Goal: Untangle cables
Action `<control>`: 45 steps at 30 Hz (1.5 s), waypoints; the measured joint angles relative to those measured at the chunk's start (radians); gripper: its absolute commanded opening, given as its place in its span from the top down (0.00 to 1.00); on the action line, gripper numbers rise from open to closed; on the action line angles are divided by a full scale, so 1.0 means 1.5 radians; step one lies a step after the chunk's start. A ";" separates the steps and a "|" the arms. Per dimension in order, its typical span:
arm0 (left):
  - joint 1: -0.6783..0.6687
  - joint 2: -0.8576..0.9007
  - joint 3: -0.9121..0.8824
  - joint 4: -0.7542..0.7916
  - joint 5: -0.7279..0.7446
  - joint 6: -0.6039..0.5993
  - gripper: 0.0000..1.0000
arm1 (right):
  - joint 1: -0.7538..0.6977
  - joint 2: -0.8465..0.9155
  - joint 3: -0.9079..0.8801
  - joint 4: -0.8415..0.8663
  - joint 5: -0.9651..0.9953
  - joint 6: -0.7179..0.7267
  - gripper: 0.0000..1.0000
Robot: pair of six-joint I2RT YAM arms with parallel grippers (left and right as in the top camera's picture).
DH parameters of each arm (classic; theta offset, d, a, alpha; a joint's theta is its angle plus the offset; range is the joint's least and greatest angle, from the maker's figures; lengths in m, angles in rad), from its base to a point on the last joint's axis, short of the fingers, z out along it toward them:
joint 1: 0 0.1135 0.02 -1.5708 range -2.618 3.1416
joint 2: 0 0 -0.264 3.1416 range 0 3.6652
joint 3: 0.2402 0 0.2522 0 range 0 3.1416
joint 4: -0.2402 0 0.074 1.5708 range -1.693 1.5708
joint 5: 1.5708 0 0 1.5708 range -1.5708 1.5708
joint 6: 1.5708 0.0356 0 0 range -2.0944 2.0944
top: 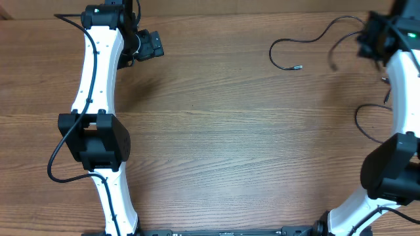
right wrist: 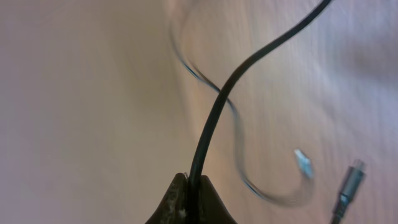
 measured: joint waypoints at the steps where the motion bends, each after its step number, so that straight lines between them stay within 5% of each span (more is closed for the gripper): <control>1: 0.000 0.000 0.000 0.000 0.000 0.000 0.01 | 0.015 0.000 0.000 -0.012 -0.005 0.002 0.96; 14: 0.000 0.000 0.000 0.000 0.000 0.002 0.01 | 0.214 0.096 -0.002 0.193 0.227 0.048 0.95; 15: 0.000 0.000 0.000 -0.001 0.000 0.002 0.00 | 0.214 0.112 -0.002 0.222 0.248 0.045 0.85; 17: 0.000 0.000 0.000 0.000 0.000 0.002 0.01 | 0.210 0.143 -0.002 0.273 0.276 0.023 0.28; 18: 0.000 0.000 0.000 -0.001 0.000 0.002 0.01 | 0.208 0.153 -0.002 0.288 0.281 0.009 0.06; 19: 0.000 0.000 0.000 0.000 0.000 0.002 0.01 | 0.204 0.169 -0.002 0.309 0.279 -0.028 0.00; 25: 0.000 0.000 0.000 0.000 0.000 0.002 0.01 | 0.196 0.188 -0.003 0.377 0.176 -0.311 0.00; 30: 0.000 0.000 0.000 -0.001 0.000 0.002 0.01 | 0.197 0.116 0.000 0.249 0.094 -0.503 0.00; 45: 0.000 0.000 0.000 0.000 0.000 0.002 0.00 | 0.189 -0.339 0.026 -0.259 0.095 -0.641 0.00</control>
